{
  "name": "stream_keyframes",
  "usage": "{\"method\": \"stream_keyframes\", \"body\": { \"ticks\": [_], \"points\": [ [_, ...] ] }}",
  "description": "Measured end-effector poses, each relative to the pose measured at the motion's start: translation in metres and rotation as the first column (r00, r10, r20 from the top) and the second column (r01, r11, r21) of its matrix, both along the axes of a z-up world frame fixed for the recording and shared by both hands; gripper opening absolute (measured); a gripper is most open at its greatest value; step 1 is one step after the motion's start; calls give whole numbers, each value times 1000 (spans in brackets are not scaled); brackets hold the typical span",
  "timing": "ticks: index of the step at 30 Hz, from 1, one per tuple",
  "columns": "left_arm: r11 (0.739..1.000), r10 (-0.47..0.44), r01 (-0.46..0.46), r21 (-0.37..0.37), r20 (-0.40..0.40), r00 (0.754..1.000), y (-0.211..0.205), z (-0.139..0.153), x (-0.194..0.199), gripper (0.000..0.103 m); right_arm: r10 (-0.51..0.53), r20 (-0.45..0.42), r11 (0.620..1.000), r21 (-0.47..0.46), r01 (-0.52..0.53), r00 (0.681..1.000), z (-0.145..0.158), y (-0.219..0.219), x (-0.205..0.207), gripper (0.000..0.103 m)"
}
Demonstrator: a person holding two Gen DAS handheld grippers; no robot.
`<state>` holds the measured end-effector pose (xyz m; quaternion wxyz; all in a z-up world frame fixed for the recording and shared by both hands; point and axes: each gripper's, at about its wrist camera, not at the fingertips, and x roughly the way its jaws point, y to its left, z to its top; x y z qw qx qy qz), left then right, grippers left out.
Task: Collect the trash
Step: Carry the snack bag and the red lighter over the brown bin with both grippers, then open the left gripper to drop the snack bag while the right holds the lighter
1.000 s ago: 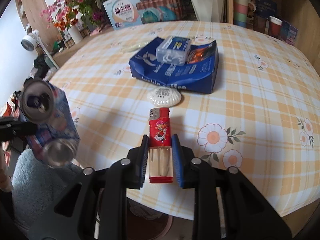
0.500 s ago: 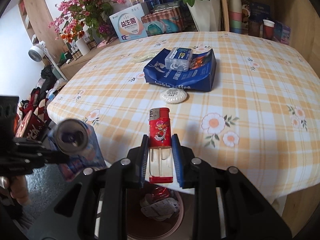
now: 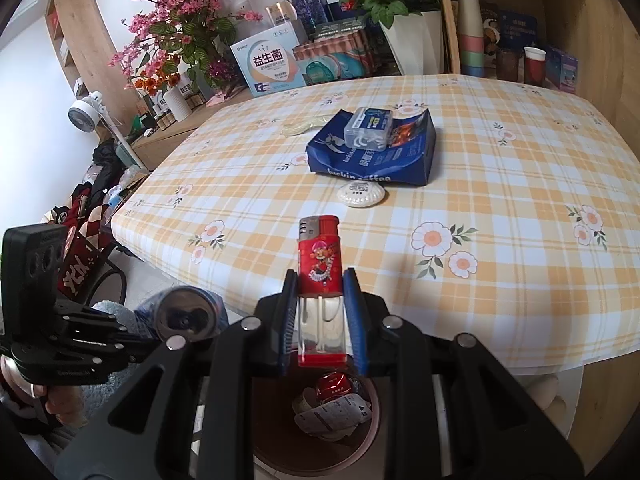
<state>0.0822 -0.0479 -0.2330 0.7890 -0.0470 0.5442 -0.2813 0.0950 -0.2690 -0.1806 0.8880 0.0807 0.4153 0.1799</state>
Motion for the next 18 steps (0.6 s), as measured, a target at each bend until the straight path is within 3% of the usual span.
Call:
{"method": "stream_keyframes", "body": {
  "ticks": [2, 4, 8, 12, 18],
  "points": [
    [1000, -9, 9, -1, 5, 1000, -2, 1, -1, 18, 6, 1, 1000, -2, -6, 1000, 1, 2, -2, 26],
    [1000, 0, 0, 3, 26, 1000, -1, 5, -2, 48, 12, 1, 1000, -4, -12, 1000, 1, 3, -4, 26],
    [997, 67, -72, 39, 122, 990, 5, 22, -3, 51, 29, 3, 1000, -10, -29, 1000, 3, 8, -9, 26],
    [990, 130, -140, 29, 229, 965, 17, 44, -6, 62, 54, 2, 998, -17, -54, 999, 4, 13, -13, 26],
    [980, 179, -196, 16, 339, 923, 26, 67, -7, 68, 96, -9, 994, -46, -96, 995, 3, 25, -23, 26]
  ]
}}
